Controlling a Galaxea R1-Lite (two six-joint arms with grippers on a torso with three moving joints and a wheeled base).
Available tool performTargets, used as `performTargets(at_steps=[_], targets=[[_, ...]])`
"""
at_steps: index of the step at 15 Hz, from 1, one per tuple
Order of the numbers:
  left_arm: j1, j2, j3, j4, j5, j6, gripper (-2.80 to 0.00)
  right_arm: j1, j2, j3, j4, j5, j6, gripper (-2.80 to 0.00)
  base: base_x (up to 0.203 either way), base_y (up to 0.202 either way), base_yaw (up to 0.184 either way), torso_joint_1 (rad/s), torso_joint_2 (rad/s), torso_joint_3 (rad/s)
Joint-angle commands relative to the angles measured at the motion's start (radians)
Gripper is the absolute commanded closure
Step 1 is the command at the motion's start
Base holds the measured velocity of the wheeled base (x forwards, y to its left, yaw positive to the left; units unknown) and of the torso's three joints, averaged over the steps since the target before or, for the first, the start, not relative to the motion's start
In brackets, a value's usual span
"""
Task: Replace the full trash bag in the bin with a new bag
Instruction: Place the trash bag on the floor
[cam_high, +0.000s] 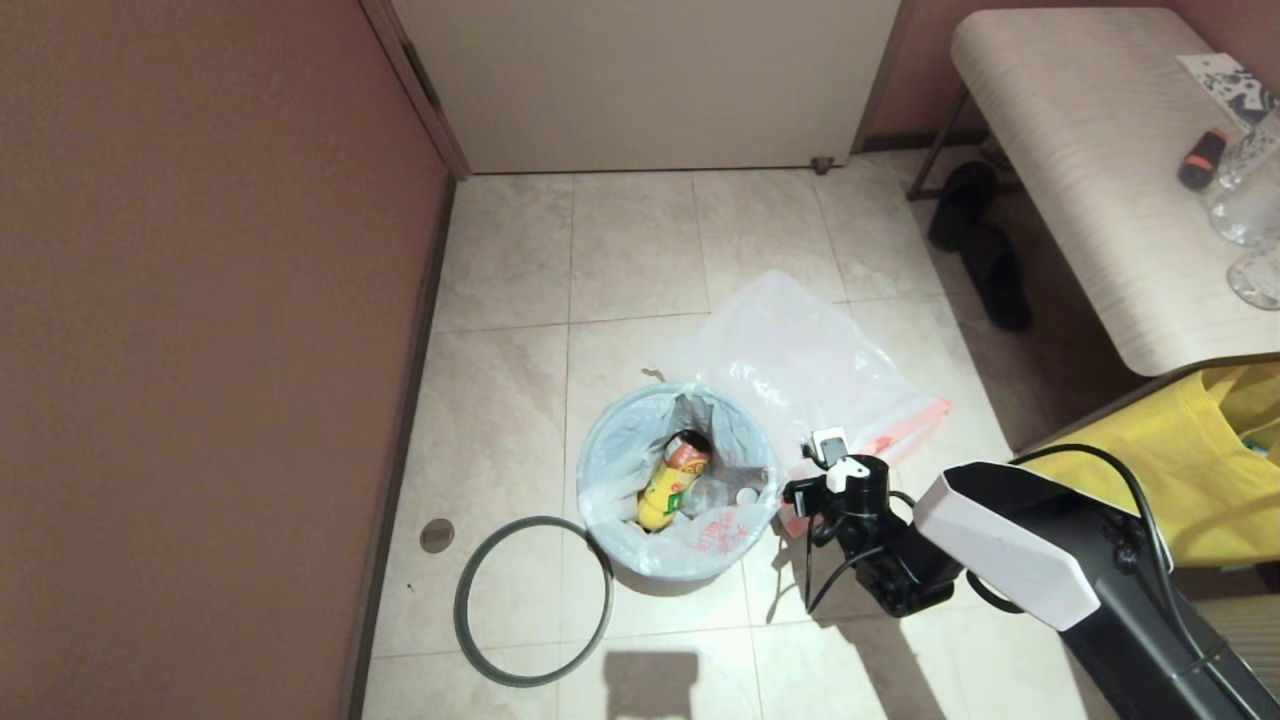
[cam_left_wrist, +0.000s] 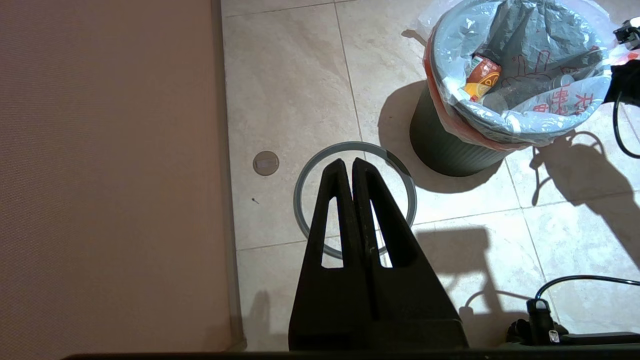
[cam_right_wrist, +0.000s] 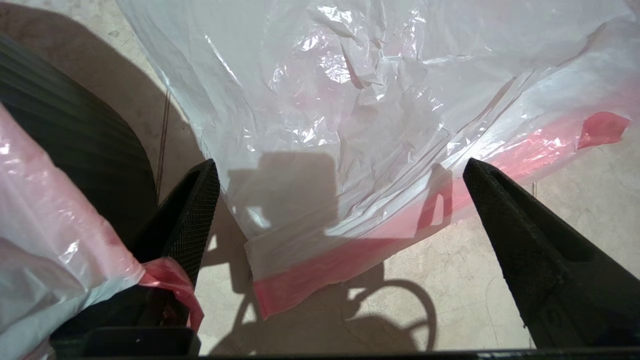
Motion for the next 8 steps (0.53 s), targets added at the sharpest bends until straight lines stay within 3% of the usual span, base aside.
performTargets(at_steps=[1,8], targets=[[0.000,0.001,0.000,0.000,0.000,0.001,0.00,-0.002,0.016,-0.007,-0.036,-0.004,-0.012,0.00,0.000,0.000,0.000,0.000,0.00,0.000],[0.000,0.001,0.000,0.000,0.000,0.001,0.00,0.002,-0.007,0.016,-0.038,-0.002,0.005,0.00,0.000,0.000,0.000,0.000,0.00,0.000]])
